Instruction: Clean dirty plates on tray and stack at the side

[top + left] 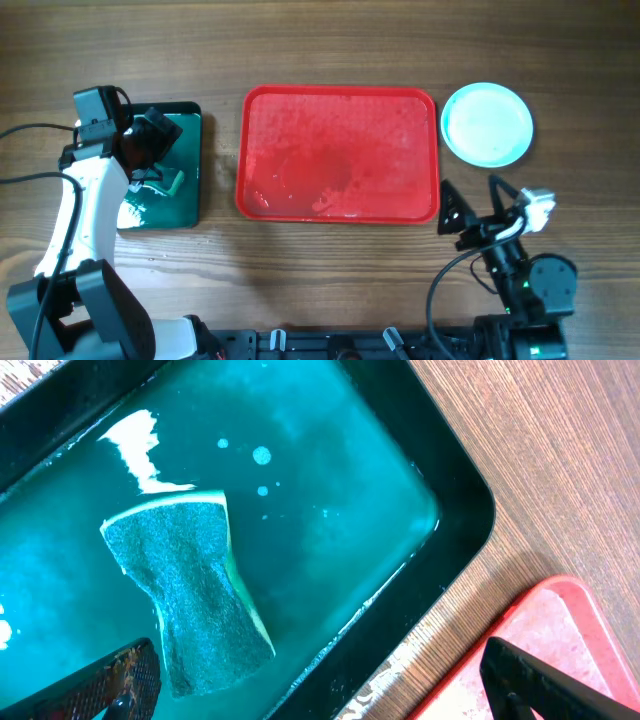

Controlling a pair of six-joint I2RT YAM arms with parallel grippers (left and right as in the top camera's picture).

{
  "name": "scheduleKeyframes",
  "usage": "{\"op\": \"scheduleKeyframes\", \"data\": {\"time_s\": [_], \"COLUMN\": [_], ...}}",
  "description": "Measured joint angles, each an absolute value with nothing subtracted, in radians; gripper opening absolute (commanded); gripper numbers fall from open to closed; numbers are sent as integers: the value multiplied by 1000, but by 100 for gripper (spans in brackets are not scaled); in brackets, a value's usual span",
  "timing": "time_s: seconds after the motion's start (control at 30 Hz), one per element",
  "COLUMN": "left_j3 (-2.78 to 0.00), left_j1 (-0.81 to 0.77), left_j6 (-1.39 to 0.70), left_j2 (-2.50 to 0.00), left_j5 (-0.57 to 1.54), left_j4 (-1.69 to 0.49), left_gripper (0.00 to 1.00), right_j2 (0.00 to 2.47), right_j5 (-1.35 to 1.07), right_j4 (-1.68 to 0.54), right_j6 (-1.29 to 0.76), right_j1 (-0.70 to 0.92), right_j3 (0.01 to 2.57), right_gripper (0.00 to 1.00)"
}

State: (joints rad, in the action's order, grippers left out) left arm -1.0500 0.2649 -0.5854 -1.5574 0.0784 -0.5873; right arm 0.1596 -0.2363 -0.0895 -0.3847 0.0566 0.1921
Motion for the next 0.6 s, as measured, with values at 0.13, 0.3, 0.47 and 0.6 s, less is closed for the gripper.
{"op": "scheduleKeyframes", "data": {"time_s": [0.13,0.3,0.47,0.6], "left_j3": [-1050,-1050,-1050,-1050], "left_j1": [265,265,265,265], "left_j6": [-586,-585,-586,-586], "left_j2": [-1557,-1557,-1557,-1557], "left_j5": [78,78,78,78], "left_j4": [-589,-588,-588,-588], "left_gripper": [100,100,100,100], "right_j2": [66,21,19,17], "right_j5": [-273,-275,-200,-110], "right_j4": [31,81,31,-2], "right_j6": [-364,-316,-271,-213], "right_j1": [57,57,57,57], "right_j3": [62,8,8,7], "right_gripper": [100,100,100,100]}}
